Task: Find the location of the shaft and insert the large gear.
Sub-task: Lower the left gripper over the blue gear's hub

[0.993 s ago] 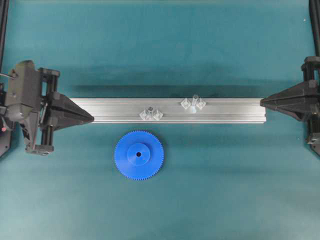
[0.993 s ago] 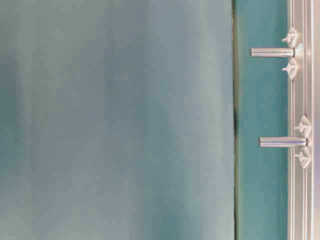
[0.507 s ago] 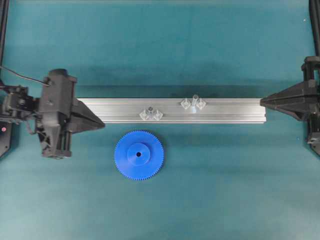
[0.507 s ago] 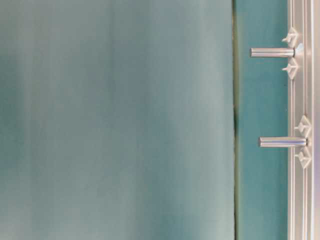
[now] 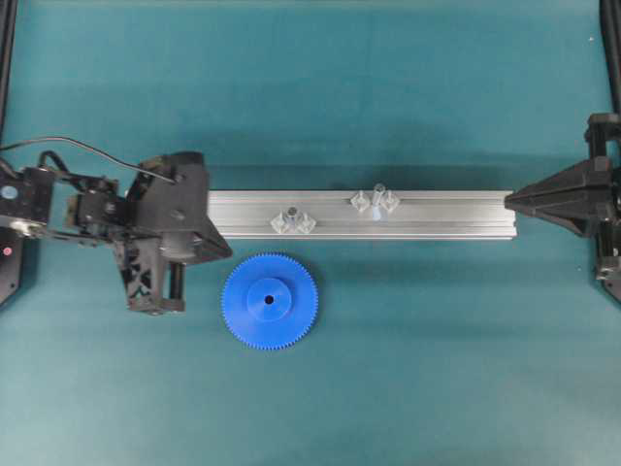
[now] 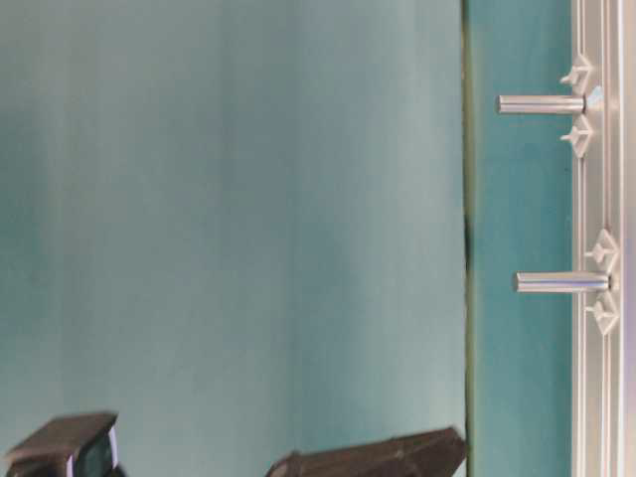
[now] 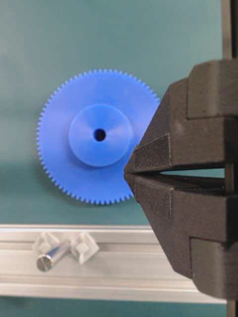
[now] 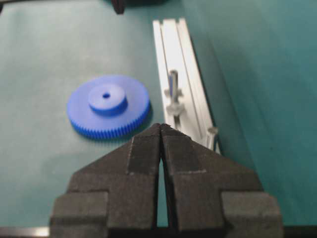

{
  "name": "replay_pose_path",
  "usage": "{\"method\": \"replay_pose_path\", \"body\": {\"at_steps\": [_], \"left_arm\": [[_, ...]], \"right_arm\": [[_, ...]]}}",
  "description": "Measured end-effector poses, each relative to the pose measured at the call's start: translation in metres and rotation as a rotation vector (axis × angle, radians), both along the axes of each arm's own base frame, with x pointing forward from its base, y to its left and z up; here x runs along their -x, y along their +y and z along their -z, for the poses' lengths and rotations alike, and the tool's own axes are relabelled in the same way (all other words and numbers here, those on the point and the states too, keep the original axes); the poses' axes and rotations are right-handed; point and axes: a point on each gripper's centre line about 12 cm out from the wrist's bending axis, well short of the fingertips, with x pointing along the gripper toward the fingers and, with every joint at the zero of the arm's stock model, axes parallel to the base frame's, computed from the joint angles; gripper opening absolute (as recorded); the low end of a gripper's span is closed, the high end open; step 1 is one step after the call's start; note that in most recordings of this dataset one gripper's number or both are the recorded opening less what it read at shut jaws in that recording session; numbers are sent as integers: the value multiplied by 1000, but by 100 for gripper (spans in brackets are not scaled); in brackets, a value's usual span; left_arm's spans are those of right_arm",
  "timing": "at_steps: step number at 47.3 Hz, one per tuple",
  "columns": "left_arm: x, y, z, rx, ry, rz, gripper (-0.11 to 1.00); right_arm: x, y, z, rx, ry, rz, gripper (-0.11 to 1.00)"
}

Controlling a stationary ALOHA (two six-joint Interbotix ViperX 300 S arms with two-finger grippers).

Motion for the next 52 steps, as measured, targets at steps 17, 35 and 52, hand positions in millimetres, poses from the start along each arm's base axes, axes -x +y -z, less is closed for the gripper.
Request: {"method": "replay_pose_path", "body": {"at_steps": [17, 35, 52], "left_arm": [[-24, -4, 16, -8, 110, 8, 2], [-44, -18, 31, -17, 189, 42, 2], [-63, -23, 43, -25, 289, 46, 2]], "right_arm": [[2, 0, 8, -5, 41, 0, 1], [5, 0, 15, -10, 99, 0, 1], [5, 0, 16, -9, 102, 0, 1]]}}
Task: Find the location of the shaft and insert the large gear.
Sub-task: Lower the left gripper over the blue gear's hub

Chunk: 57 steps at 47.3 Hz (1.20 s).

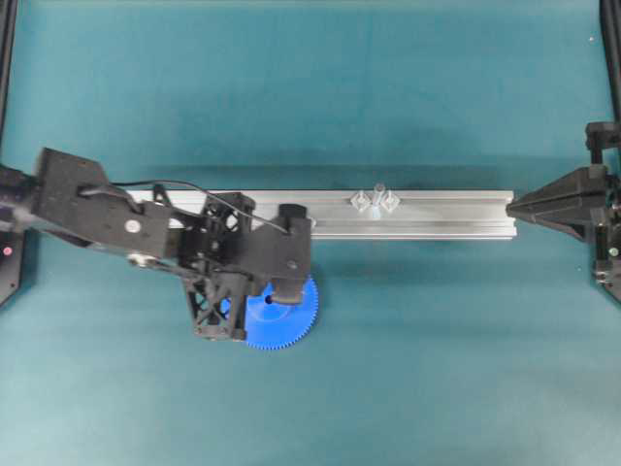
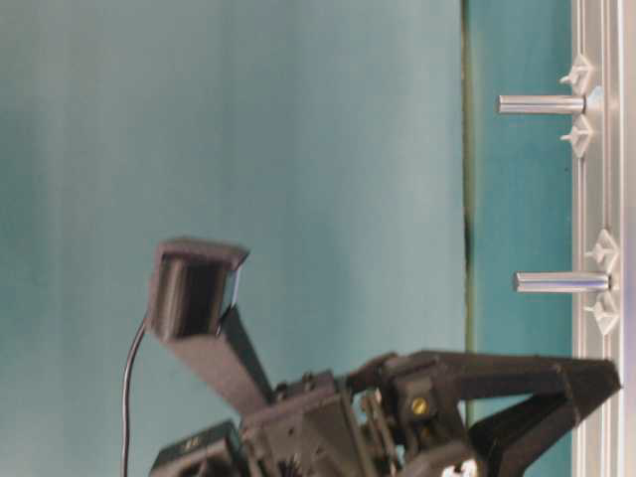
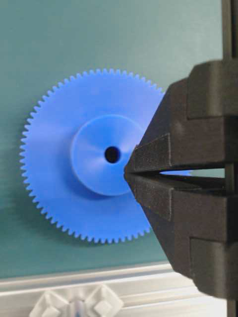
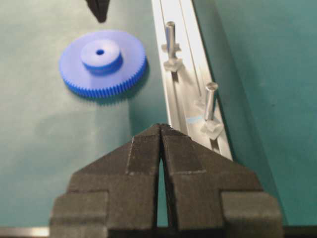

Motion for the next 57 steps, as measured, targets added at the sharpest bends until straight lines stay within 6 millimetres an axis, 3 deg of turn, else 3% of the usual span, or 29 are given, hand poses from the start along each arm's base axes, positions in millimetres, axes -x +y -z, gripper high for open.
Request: {"method": "replay_pose_path", "body": {"at_steps": [28, 57], "left_arm": [[-21, -12, 16, -22, 146, 29, 2], [-22, -12, 20, -27, 190, 29, 2]], "right_arm": [[2, 0, 2, -12, 1, 6, 1], [3, 0, 3, -13, -2, 5, 1]]}}
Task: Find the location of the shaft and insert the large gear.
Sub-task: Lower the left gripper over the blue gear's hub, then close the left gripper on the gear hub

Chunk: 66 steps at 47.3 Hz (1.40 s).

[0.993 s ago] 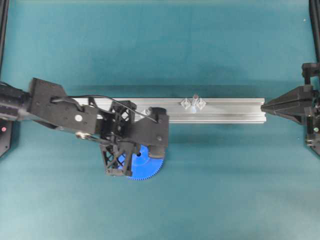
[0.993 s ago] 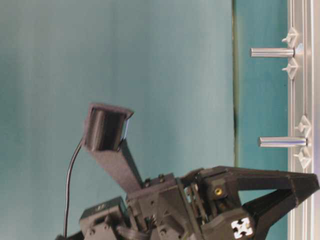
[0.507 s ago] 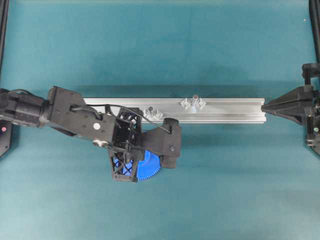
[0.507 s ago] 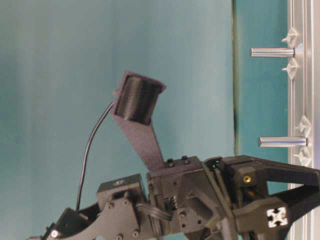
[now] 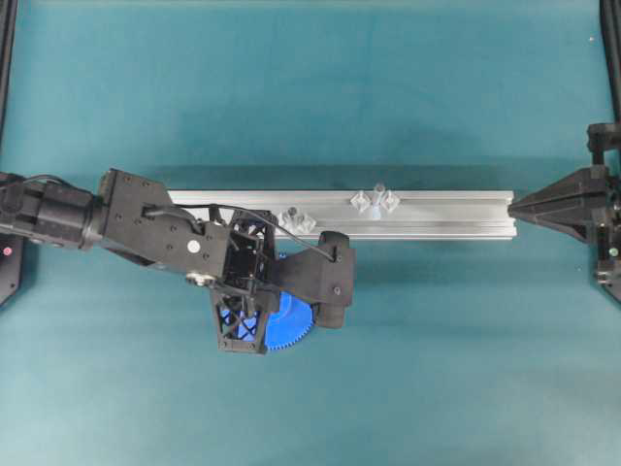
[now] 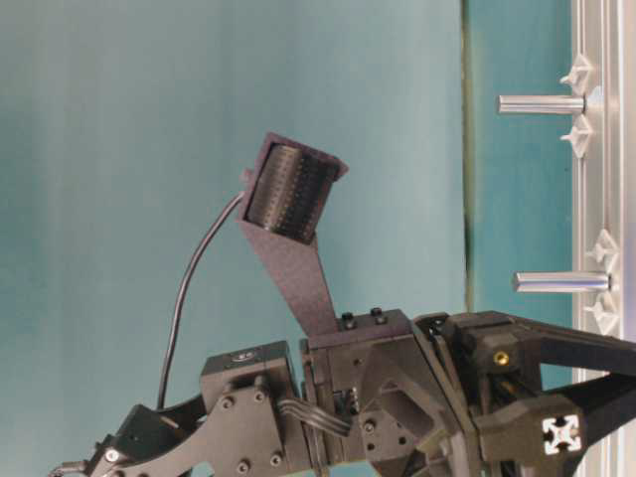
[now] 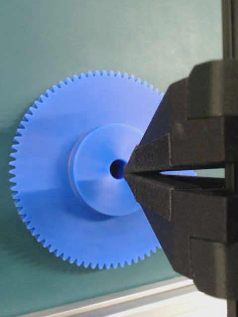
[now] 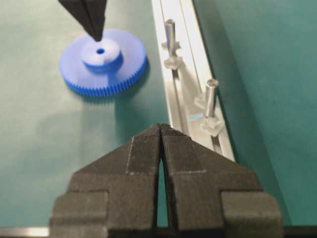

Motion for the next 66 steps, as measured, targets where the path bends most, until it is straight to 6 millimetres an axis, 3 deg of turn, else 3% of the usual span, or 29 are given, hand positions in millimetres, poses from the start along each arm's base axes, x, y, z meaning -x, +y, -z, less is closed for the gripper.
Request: {"method": "replay_pose_path", "body": {"at_steps": [15, 22, 27, 36, 40, 66], "left_arm": [[0, 0, 0, -10, 4, 27, 2], [0, 0, 0, -17, 3, 49, 9], [0, 0, 0, -17, -2, 49, 25], [-2, 0, -1, -14, -12, 43, 77], [-4, -1, -1, -10, -29, 42, 91], [-8, -1, 4, 3, -43, 6, 90]], "right_arm": [[0, 0, 0, 0, 0, 2, 1], [0, 0, 0, 0, 0, 0, 1], [0, 0, 1, 0, 2, 0, 1], [0, 0, 1, 0, 2, 2, 1], [0, 0, 1, 0, 2, 0, 1], [0, 0, 1, 0, 2, 0, 1]]}}
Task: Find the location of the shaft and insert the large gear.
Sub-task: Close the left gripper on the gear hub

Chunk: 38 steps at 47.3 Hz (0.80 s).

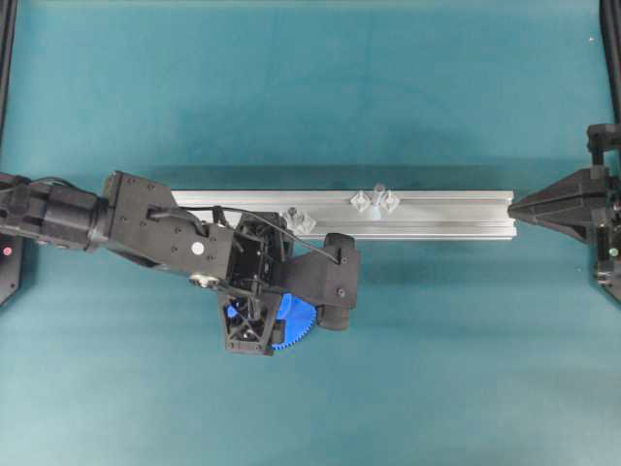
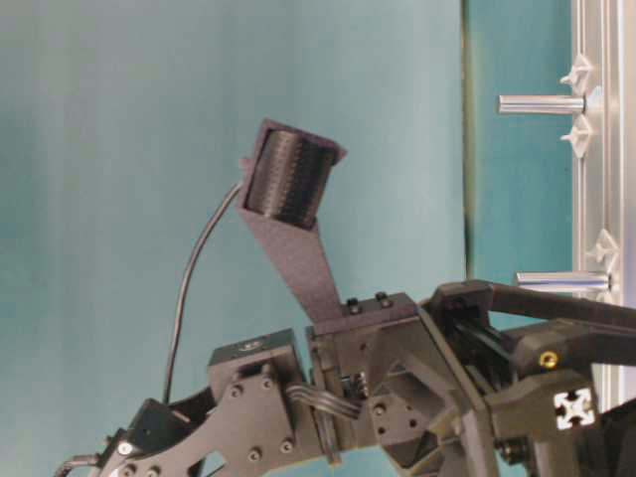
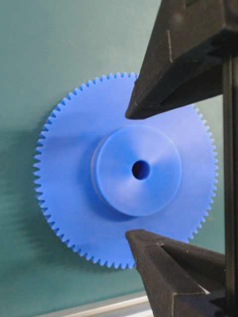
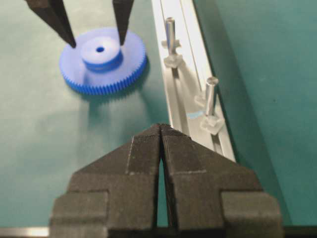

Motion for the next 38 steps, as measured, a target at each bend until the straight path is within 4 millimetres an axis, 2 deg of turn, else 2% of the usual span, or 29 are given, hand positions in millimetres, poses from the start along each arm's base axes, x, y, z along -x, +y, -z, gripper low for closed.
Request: {"method": "replay_pose_path", "body": {"at_steps": [38], "left_arm": [[-1, 0, 21, -4, 50, -4, 90]], "right_arm": [[1, 0, 1, 0, -5, 2, 1]]}}
